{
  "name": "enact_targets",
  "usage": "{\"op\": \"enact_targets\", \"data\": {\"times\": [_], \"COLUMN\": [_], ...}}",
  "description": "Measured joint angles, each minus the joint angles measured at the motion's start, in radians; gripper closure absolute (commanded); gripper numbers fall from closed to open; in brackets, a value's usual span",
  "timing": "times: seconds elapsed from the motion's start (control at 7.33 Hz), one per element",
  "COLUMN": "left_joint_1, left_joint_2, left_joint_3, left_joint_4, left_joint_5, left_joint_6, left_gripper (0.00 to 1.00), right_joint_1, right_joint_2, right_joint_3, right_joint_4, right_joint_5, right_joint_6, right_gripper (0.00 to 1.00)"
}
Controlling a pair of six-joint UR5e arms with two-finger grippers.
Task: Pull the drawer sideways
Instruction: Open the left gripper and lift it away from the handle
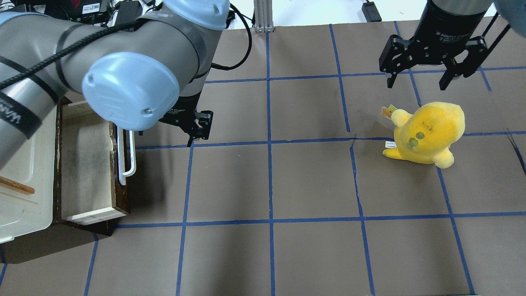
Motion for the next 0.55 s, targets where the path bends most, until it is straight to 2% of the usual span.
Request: {"op": "enact_targets", "data": {"times": [0.27, 0.55], "left_joint_1": [0.077, 0.170], "left_joint_2": [0.093, 0.124], "left_joint_3": [0.003, -0.003], "left_joint_4": [0.001, 0.054], "left_joint_5": [-0.158, -0.283], "left_joint_6": [0.074, 0.166], "left_gripper": [0.00, 0.00], "right_joint_1": [0.000, 0.000], "right_joint_2": [0.000, 0.000], "right_joint_3": [0.000, 0.000], "right_joint_4": [0.000, 0.000], "right_joint_5": [0.000, 0.000], "right_joint_6": [0.000, 0.000], "right_gripper": [0.00, 0.00]}}
